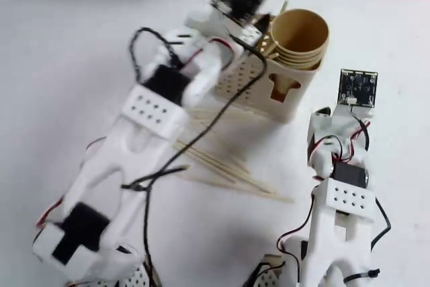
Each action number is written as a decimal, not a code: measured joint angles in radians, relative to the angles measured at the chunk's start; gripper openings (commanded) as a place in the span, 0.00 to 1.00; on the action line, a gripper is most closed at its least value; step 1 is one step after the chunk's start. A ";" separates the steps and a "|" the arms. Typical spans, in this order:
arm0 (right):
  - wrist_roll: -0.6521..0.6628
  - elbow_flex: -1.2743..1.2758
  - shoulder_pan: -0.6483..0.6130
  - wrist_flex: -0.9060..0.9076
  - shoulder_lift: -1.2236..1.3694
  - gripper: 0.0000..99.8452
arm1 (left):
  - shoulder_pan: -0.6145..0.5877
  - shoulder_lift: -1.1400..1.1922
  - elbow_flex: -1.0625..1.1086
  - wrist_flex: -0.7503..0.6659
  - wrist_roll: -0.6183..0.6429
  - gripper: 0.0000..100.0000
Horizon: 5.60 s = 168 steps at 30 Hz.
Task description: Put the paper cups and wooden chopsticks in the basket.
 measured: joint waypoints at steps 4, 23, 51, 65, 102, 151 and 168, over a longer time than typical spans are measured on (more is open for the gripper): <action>0.000 0.000 0.000 0.000 0.000 0.06 | -0.044 -0.115 -0.008 0.152 -0.002 0.14; 0.000 0.017 -0.037 -0.003 -0.002 0.06 | -0.166 -0.985 0.517 0.520 -0.282 0.03; 0.097 -0.379 -0.370 0.634 -0.209 0.06 | -0.730 -1.737 1.571 0.362 -0.063 0.04; 0.264 -0.534 -0.859 0.681 0.253 0.17 | -0.730 -1.737 1.600 0.361 -0.063 0.04; 0.399 -0.833 -0.893 0.583 1.123 0.02 | -0.730 -1.737 1.600 0.361 -0.063 0.04; 0.371 -0.865 -0.937 0.629 1.151 0.03 | -0.732 -1.737 1.628 0.330 -0.063 0.04; 0.371 -0.859 -0.825 0.721 0.954 0.02 | -0.732 -1.737 1.628 0.330 -0.063 0.04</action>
